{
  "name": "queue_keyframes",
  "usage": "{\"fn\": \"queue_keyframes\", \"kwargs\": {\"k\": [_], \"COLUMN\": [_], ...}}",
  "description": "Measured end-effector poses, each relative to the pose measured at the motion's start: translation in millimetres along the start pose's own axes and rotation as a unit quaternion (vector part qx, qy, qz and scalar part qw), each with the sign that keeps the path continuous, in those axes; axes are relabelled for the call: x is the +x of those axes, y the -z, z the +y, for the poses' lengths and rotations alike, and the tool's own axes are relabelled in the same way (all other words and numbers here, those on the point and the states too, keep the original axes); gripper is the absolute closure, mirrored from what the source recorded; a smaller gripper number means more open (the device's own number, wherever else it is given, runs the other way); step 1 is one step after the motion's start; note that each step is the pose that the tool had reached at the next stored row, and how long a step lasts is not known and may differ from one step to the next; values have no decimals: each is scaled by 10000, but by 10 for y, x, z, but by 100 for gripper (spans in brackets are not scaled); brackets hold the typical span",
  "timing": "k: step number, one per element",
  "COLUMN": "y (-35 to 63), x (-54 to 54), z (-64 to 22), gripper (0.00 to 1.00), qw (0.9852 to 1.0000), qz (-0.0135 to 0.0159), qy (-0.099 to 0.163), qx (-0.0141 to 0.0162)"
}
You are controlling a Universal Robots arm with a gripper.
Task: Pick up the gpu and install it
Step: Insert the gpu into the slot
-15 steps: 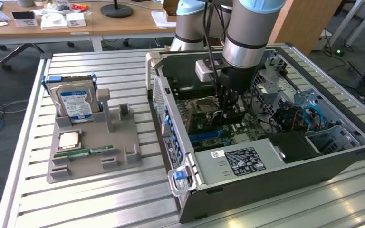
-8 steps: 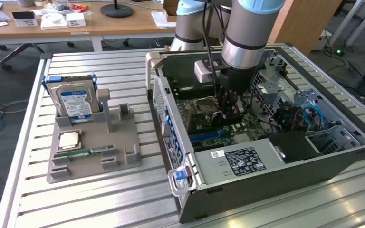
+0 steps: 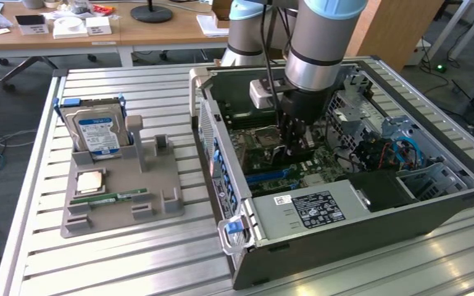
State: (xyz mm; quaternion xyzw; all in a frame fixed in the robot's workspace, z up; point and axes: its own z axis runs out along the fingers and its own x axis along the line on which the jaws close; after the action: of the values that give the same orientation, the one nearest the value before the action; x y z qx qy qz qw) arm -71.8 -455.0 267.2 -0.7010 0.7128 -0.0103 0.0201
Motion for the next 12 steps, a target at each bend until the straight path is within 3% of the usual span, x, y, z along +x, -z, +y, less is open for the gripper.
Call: {"fn": "queue_keyframes", "kwargs": {"k": [12], "y": [-29], "x": [12], "z": [34], "gripper": [74], "qw": [10000], "qz": [-1], "qy": [0], "qx": [1]}}
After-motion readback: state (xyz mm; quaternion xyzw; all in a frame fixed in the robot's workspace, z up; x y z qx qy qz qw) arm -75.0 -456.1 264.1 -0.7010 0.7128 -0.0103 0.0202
